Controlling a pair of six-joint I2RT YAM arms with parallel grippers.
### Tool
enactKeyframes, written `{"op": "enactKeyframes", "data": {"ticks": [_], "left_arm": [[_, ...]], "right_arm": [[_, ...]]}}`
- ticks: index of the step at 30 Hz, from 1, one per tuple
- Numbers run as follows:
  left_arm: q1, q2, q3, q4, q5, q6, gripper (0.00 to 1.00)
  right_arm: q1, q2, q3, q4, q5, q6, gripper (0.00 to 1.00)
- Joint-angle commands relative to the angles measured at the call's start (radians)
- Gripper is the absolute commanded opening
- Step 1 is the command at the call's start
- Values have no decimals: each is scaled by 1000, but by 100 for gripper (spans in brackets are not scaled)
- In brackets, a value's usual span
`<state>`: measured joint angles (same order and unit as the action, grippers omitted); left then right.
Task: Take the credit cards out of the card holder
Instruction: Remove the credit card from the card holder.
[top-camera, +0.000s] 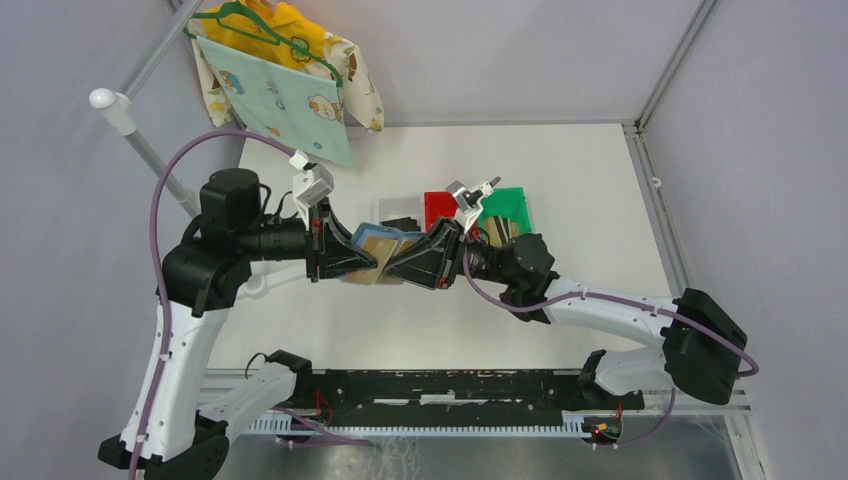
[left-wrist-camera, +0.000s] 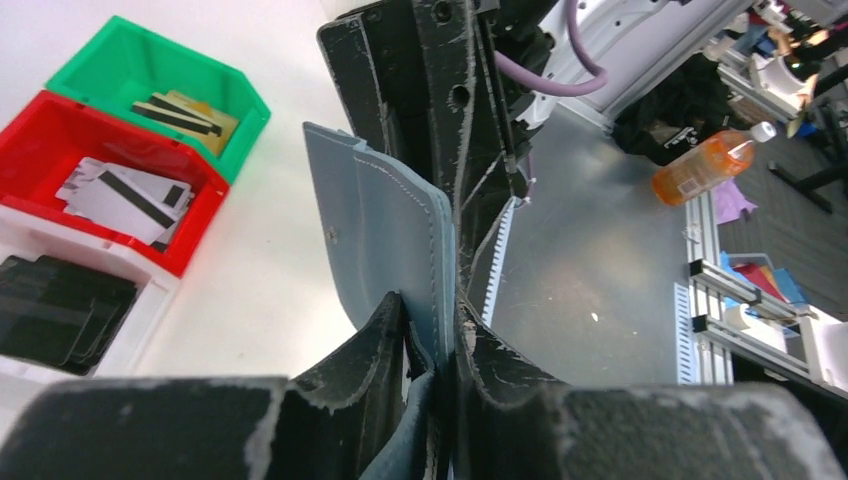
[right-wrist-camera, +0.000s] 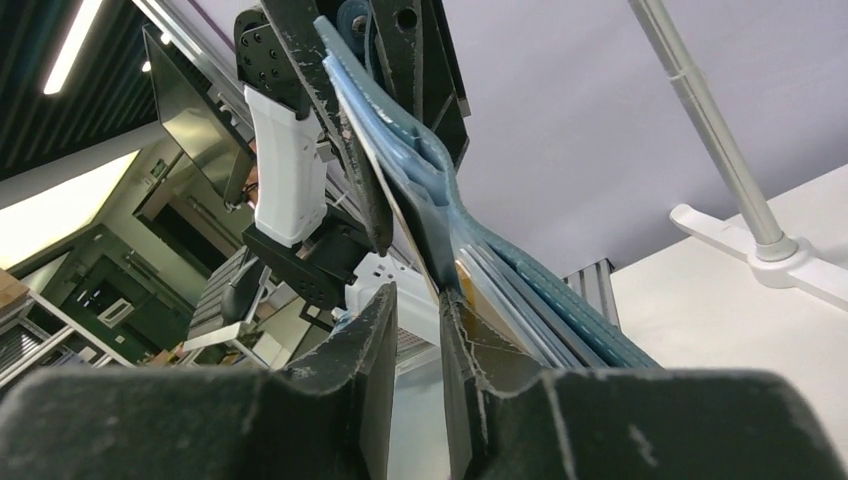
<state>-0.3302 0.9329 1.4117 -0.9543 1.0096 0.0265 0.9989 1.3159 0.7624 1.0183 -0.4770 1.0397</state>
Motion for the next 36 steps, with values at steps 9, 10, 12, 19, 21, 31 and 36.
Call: {"op": "enactKeyframes", "data": {"ticks": [9, 10, 12, 19, 21, 31, 36], "left_arm": [[-19, -10, -35, 17, 124, 6, 24], [-19, -13, -36, 17, 124, 7, 24], [-19, -17, -33, 17, 129, 6, 23], [-19, -7, 4, 5, 176, -14, 23], [-19, -7, 10, 6, 184, -22, 23], [-19, -5, 32, 9, 193, -23, 22], [-19, 1, 43, 8, 190, -51, 22]], "right_arm": [[41, -70, 45, -119, 149, -123, 4], [41, -71, 44, -117, 146, -125, 3], [41, -72, 37, -116, 142, -130, 1], [41, -94, -27, -108, 163, -140, 0], [41, -104, -43, -114, 174, -146, 0], [41, -147, -54, -193, 196, -196, 0], [41, -150, -44, -236, 195, -216, 0]]}}
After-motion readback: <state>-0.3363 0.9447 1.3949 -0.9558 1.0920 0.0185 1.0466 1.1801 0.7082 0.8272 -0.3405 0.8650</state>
